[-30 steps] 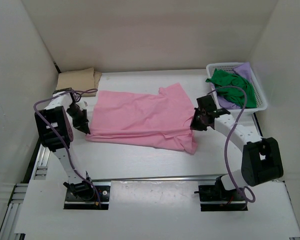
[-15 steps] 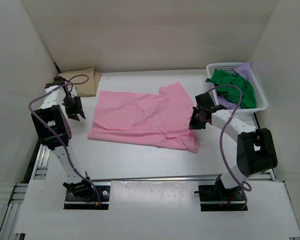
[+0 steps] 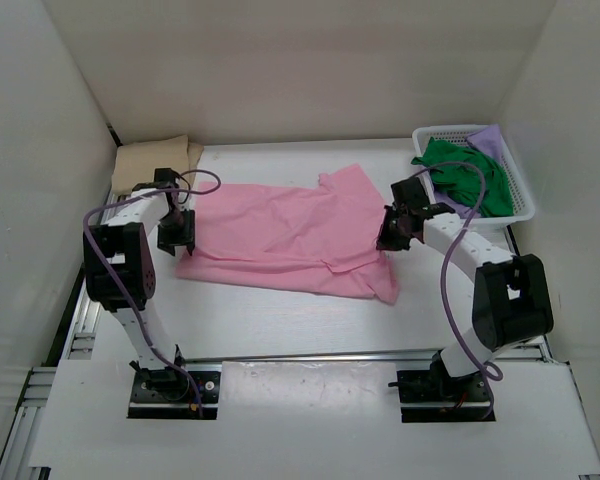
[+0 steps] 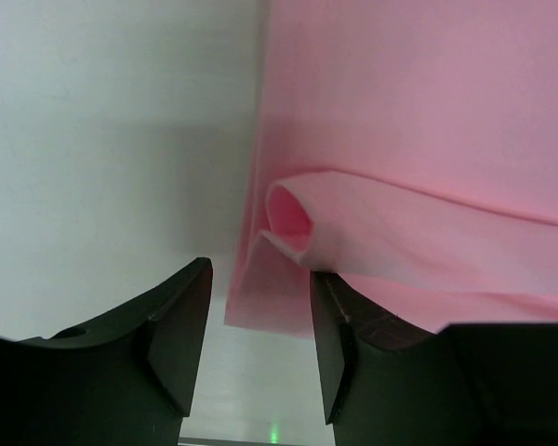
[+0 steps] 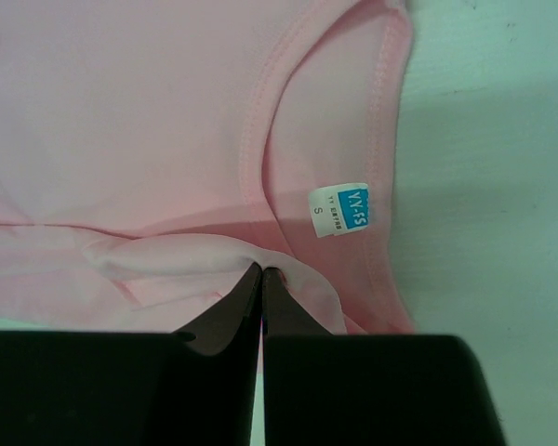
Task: Fold and stack the t-shirts
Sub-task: Fold the flattened tshirt in 1/3 of the way
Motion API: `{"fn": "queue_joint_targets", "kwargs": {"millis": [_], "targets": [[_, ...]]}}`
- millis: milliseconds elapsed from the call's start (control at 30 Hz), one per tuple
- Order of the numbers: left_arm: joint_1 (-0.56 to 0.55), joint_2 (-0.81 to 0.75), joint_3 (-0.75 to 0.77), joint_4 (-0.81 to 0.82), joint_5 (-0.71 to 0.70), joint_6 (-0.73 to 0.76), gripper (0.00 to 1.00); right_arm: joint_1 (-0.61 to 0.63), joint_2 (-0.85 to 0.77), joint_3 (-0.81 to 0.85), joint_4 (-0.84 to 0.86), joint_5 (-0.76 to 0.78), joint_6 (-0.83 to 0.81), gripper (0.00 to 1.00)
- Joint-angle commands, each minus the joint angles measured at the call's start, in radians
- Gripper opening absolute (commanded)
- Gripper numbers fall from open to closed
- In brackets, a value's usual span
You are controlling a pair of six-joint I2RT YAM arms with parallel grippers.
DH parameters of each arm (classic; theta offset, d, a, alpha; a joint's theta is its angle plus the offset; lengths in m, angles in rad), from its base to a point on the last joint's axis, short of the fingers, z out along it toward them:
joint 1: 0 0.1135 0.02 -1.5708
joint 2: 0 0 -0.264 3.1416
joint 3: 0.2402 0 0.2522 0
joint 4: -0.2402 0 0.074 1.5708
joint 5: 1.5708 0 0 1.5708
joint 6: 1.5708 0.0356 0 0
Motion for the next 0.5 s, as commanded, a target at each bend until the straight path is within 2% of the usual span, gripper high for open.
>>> {"fn": "queue_joint_targets", "kwargs": {"millis": [0,33,100,167,300,467], "targets": [[0.006,0.013,0.075,0.045,-0.012,0.000,0.58,-0.013,0.023,0.082,-0.013,-0.009,-0.028,0.00],[0.006,0.013,0.084,0.045,-0.012,0.000,0.58,-0.013,0.032,0.082,-0.013,0.001,-0.028,0.00],[0.006,0.004,0.097,0.045,-0.012,0.000,0.58,-0.013,0.067,0.122,-0.042,0.001,-0.040,0.24],[0.006,0.004,0.097,0.045,-0.012,0.000,0.58,-0.013,0.089,0.148,-0.085,0.016,-0.051,0.53],[0.006,-0.014,0.097,0.045,-0.021,0.000,0.58,-0.013,0.054,0.168,-0.129,0.059,-0.060,0.64],[0.006,-0.043,0.108,0.045,0.063,0.000,0.60,-0.013,-0.096,0.078,-0.180,0.036,-0.060,0.64]]}}
